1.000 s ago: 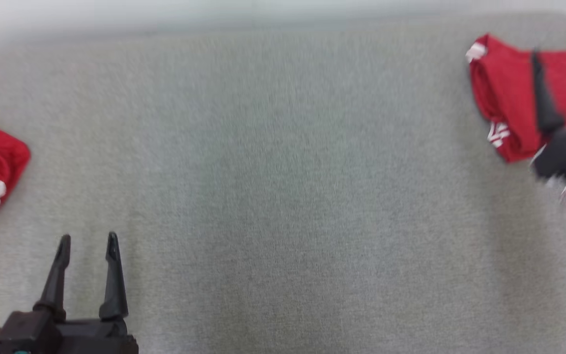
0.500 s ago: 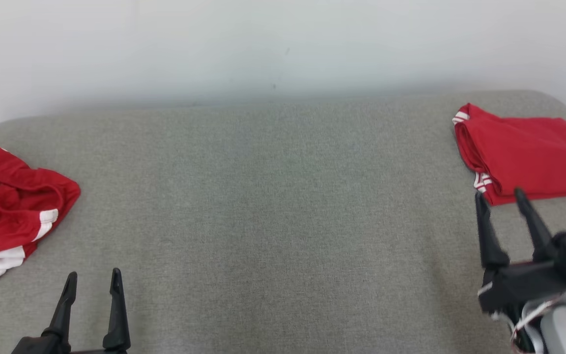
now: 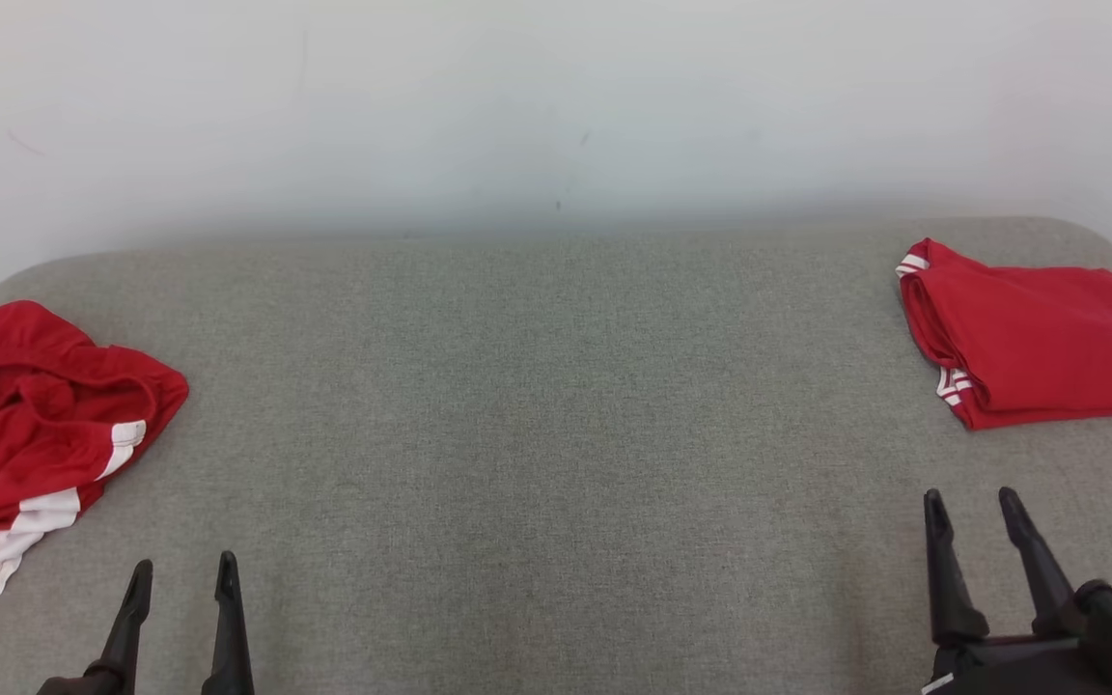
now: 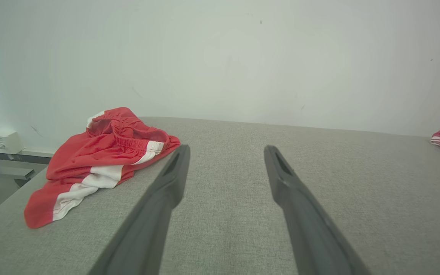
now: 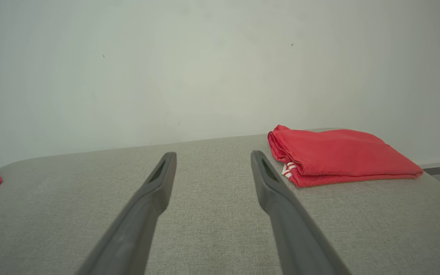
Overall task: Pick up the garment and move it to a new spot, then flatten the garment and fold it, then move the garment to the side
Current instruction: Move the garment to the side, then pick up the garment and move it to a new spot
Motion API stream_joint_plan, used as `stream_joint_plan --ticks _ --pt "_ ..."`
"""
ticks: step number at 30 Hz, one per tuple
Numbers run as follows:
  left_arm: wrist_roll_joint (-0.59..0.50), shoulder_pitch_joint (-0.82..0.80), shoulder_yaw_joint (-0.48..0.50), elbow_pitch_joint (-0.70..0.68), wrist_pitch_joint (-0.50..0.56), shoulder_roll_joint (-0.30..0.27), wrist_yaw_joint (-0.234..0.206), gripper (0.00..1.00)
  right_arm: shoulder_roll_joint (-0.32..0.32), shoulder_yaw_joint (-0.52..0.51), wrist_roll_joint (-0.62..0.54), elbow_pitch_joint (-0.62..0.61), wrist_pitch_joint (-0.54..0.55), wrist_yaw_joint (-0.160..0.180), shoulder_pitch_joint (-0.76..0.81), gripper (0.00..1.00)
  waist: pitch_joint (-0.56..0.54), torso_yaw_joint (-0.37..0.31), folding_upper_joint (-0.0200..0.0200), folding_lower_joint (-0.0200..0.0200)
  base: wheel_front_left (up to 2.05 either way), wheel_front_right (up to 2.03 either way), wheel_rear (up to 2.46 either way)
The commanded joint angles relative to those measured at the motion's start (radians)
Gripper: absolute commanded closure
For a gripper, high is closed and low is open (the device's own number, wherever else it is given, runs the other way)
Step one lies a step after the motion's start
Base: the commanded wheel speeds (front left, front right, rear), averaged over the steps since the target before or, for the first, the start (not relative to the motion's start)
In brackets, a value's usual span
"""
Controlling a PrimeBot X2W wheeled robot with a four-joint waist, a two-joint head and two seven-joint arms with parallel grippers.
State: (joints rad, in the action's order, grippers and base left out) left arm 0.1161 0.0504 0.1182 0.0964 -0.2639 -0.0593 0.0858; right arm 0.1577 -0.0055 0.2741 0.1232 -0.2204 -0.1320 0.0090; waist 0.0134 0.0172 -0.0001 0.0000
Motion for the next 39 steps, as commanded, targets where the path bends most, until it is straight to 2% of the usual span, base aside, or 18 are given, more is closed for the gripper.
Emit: stream_joint_plan --ticks 1,8,27,33,39 --pt "0.005 0.007 0.005 0.006 0.0 -0.003 0.0 0.0 -0.017 -0.002 -0.015 -0.008 0.001 0.002 0.018 0.0 -0.004 0.002 0.0001 0.0 0.0 0.0 0.0" --pt "0.004 -0.01 -0.002 0.037 0.0 -0.012 0.004 0.0 -0.061 0.012 -0.049 -0.017 0.0 0.002 0.056 0.0 -0.016 0.015 0.0001 0.0 0.0 0.0 0.0" --pt "0.016 -0.012 -0.012 0.055 0.009 -0.03 -0.013 0.0 -0.07 0.022 -0.08 -0.004 0.005 0.002 0.07 0.0 -0.029 0.03 0.0001 0.0 0.0 0.0 0.0" --pt "0.022 -0.017 -0.011 0.05 0.015 -0.036 -0.02 0.0 -0.076 0.035 -0.068 0.006 0.003 0.002 0.061 0.0 -0.031 0.084 0.0001 0.0 0.0 0.0 0.0" --pt "0.032 -0.008 -0.004 0.047 0.02 -0.047 -0.027 0.0 -0.085 0.04 -0.06 0.027 -0.004 0.002 0.064 0.0 -0.034 0.182 0.0001 0.0 0.0 0.0 0.0"
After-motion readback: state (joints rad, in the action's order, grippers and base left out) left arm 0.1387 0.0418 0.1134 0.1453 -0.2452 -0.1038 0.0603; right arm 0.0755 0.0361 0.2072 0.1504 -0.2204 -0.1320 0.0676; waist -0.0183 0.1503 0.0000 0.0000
